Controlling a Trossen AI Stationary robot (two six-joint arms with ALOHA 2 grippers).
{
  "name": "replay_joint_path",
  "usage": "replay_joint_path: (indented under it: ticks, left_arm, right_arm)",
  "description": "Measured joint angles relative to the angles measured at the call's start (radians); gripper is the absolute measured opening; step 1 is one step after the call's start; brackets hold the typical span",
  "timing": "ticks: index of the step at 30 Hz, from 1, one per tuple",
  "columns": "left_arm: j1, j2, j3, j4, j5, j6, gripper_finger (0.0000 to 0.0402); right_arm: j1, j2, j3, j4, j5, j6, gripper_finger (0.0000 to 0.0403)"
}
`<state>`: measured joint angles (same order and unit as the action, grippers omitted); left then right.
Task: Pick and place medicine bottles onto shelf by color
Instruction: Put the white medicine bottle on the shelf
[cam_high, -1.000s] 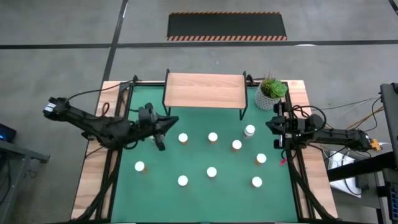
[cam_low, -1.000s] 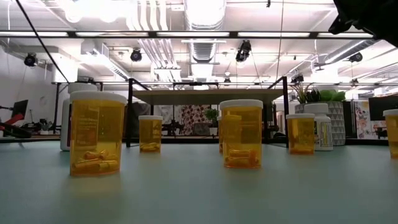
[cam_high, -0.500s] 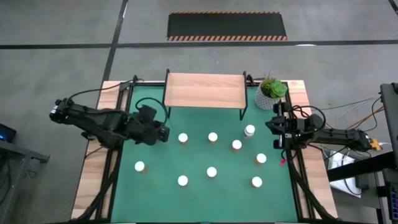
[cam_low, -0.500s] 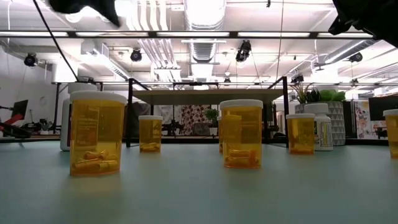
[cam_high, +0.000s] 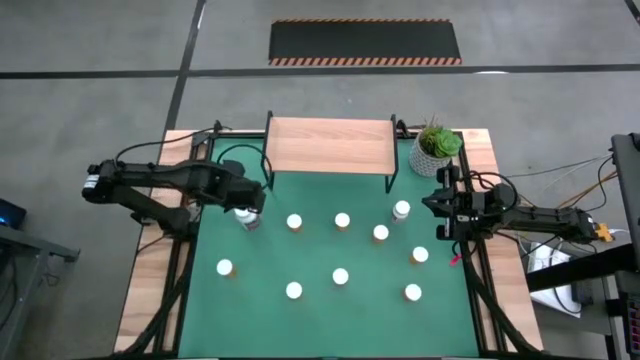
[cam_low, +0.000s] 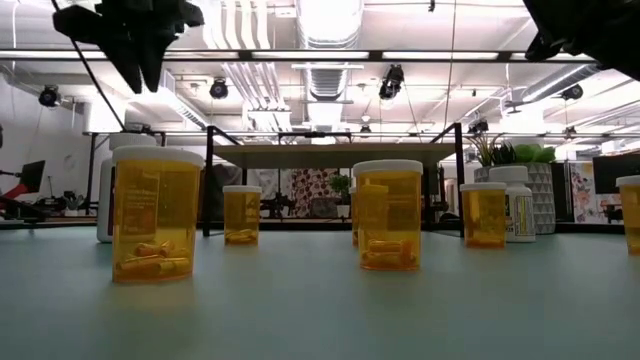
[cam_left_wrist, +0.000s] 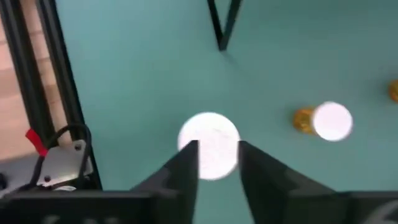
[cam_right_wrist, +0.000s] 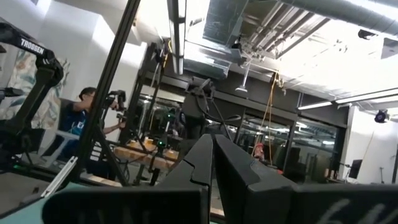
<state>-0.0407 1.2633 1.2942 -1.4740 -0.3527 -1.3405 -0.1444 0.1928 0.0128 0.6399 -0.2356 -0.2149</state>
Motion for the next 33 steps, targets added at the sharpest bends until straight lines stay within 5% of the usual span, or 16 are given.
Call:
replay_joint_path:
  ticks: [7,12,23,33]
  left_arm:
    - [0.04,0.003,-0.11,0.083,0.088,-0.014,0.0267]
    - [0.043,0.004,-0.187,0.155,0.139,-0.006,0.0326]
    - [0.043,0.007,-0.269,0.27,0.139,0.021,0.033]
    - [0.042,0.008,-0.272,0.27,0.137,0.022,0.0252]
  right_arm:
    - [0.0,0.0,0.0,-0.01,0.0,0.022,0.0009]
    - [0.0,0.0,0.0,-0.015,0.0,0.04,0.0009]
    - [0.0,0.0,0.0,-0.014,0.0,0.036,0.0009]
    - [0.0,0.0,0.0,-0.014,0.0,0.032,0.0009]
